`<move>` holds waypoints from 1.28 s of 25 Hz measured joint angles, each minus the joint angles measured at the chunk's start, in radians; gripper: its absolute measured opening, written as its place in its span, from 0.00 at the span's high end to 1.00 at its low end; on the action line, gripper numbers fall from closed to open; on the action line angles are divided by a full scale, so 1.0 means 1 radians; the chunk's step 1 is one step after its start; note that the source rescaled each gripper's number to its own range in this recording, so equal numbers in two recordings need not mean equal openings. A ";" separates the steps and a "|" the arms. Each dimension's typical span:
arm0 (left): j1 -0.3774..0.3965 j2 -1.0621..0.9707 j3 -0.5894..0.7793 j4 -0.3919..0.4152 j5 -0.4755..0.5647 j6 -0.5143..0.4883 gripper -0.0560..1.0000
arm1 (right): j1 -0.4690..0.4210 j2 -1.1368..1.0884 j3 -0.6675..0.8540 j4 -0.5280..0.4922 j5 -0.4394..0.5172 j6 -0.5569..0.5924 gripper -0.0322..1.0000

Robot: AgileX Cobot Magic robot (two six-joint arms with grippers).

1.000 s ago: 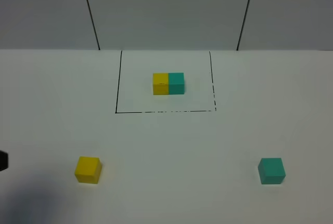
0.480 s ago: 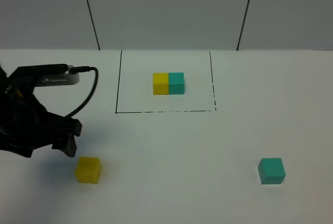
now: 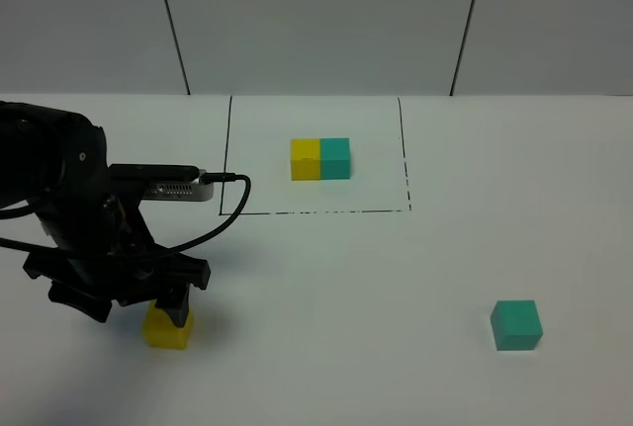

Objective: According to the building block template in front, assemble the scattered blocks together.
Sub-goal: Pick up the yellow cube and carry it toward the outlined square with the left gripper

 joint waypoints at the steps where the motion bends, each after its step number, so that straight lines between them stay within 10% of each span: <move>1: 0.000 0.000 0.000 0.000 -0.002 0.000 0.33 | 0.000 0.000 0.000 0.000 0.000 0.000 0.36; 32: 0.000 0.096 0.110 -0.007 -0.288 -0.027 0.33 | 0.000 0.000 0.000 0.000 0.000 0.001 0.36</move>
